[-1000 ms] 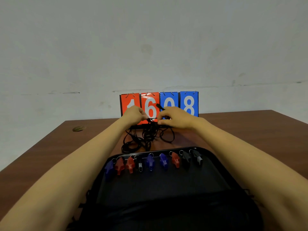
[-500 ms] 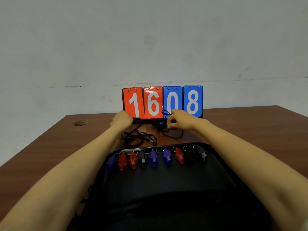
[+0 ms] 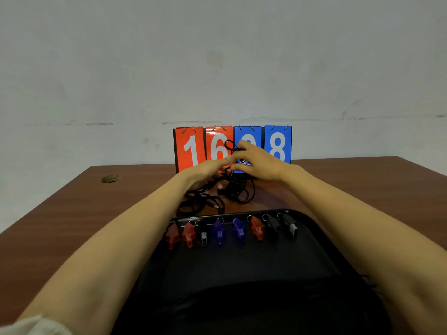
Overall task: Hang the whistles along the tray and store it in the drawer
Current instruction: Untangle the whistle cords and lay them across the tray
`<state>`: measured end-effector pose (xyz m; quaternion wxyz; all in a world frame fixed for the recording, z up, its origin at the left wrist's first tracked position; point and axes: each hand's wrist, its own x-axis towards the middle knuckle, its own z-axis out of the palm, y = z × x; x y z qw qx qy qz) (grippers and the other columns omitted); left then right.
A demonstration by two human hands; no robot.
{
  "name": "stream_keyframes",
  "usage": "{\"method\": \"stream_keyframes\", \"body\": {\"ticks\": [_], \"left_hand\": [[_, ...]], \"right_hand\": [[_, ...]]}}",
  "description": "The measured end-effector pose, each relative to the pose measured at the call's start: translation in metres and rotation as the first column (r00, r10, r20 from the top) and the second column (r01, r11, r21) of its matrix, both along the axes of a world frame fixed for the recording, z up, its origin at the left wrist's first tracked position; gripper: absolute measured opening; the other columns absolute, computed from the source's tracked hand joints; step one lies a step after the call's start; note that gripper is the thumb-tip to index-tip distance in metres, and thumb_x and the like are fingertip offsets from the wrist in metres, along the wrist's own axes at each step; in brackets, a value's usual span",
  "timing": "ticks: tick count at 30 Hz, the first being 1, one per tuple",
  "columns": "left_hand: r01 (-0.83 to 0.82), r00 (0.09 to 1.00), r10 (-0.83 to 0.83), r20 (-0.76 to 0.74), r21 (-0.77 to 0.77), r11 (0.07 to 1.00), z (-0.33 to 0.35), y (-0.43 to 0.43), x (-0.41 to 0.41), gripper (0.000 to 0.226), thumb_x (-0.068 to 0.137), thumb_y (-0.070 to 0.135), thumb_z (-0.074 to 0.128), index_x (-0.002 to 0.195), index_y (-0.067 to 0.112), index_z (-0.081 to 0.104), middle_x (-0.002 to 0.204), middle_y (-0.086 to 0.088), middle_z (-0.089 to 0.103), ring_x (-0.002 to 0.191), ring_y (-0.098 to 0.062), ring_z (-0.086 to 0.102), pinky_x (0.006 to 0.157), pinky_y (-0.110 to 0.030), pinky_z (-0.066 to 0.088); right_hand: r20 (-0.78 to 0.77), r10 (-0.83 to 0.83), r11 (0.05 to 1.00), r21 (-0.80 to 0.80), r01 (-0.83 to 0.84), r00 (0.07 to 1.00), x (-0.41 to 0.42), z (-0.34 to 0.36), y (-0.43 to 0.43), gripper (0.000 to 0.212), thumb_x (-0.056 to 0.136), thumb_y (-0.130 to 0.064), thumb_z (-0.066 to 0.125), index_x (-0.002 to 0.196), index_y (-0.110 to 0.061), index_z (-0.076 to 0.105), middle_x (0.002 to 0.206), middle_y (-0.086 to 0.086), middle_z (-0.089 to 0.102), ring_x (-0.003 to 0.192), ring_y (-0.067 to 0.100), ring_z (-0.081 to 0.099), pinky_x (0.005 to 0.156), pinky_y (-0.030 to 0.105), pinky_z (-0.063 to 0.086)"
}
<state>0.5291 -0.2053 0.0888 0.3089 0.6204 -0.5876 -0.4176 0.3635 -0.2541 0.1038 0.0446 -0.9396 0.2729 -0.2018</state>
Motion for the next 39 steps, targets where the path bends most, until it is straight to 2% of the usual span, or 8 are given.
{"method": "stream_keyframes", "body": {"ticks": [3,10,13,16,22,25,33,39], "left_hand": [[0.011,1.000,-0.014,0.022,0.133,0.991,-0.005,-0.007,0.008,0.051,0.085,0.063,0.048,0.088,0.013,0.057,0.065,0.001,0.049,0.053,-0.010,0.036,0.054,-0.022,0.029],[-0.107,0.939,0.037,0.342,0.188,0.976,0.007,-0.003,0.011,0.040,0.078,0.051,0.068,0.087,0.013,0.065,0.068,-0.001,0.059,0.053,-0.006,0.041,0.048,-0.021,0.028],[-0.074,0.985,0.062,0.159,0.068,0.995,0.006,-0.002,0.011,0.032,0.084,0.029,0.069,0.100,0.002,0.069,0.067,-0.001,0.054,0.052,-0.011,0.032,0.048,-0.021,0.027],[-0.099,0.953,0.092,-0.287,-0.009,0.995,0.005,0.000,0.015,0.014,0.091,0.014,0.059,0.100,0.005,0.067,0.081,0.001,0.064,0.050,-0.005,0.033,0.042,-0.014,0.026],[-0.098,0.507,0.110,-0.855,0.070,0.993,0.005,0.005,0.015,0.019,0.099,0.010,0.040,0.105,0.002,0.055,0.086,-0.004,0.070,0.045,-0.004,0.041,0.039,-0.013,0.029],[-0.115,0.488,0.139,-0.862,0.095,0.989,0.001,0.006,0.018,0.021,0.100,0.012,0.039,0.107,0.002,0.055,0.086,-0.006,0.069,0.044,-0.004,0.042,0.039,-0.013,0.032],[-0.179,0.877,0.156,-0.455,-0.008,0.984,-0.002,0.015,0.021,0.004,0.085,0.008,0.065,0.089,0.009,0.066,0.086,-0.005,0.067,0.067,-0.011,0.057,0.054,-0.018,0.045],[-0.209,0.603,0.235,-0.762,0.134,0.969,0.004,0.012,0.019,0.016,0.100,0.006,0.037,0.109,0.000,0.049,0.120,-0.023,0.057,0.107,-0.039,0.061,0.092,-0.056,0.047]], "right_hand": [[0.027,-0.002,1.000,0.011,0.002,1.000,-0.006,-0.003,-0.005,0.022,0.094,-0.032,0.057,0.102,-0.014,0.066,0.087,-0.008,0.031,0.078,0.005,0.036,0.069,0.014,0.031],[0.029,0.016,0.999,0.049,-0.017,0.999,-0.008,-0.008,-0.003,0.018,0.091,-0.031,0.061,0.097,-0.016,0.069,0.087,-0.010,0.033,0.079,0.000,0.038,0.068,0.010,0.031],[0.006,-0.003,0.998,0.064,0.003,1.000,-0.007,-0.012,-0.003,0.018,0.092,-0.030,0.060,0.098,-0.015,0.068,0.088,-0.007,0.033,0.078,-0.001,0.038,0.067,0.009,0.030],[0.034,-0.044,0.992,0.122,0.039,0.998,-0.009,-0.017,-0.007,0.017,0.092,-0.031,0.059,0.098,-0.017,0.066,0.086,-0.007,0.036,0.076,0.004,0.039,0.066,0.013,0.030],[0.119,-0.061,0.988,0.145,0.043,0.991,-0.003,-0.021,0.000,0.020,0.093,-0.028,0.057,0.096,-0.009,0.063,0.089,0.001,0.047,0.076,0.011,0.044,0.066,0.015,0.035],[0.074,-0.059,0.990,0.130,0.049,0.995,0.001,-0.021,0.000,0.020,0.094,-0.027,0.055,0.095,-0.008,0.061,0.091,0.004,0.048,0.079,0.015,0.044,0.065,0.015,0.034],[0.051,-0.057,0.996,0.071,0.053,0.997,0.000,-0.016,0.001,0.020,0.096,-0.027,0.052,0.097,-0.009,0.060,0.091,0.001,0.045,0.074,0.008,0.041,0.063,0.014,0.030],[0.106,-0.050,0.997,0.066,0.043,0.993,-0.004,-0.016,0.004,0.019,0.096,-0.026,0.052,0.098,-0.010,0.061,0.091,0.001,0.048,0.074,0.007,0.043,0.064,0.014,0.032]]}}
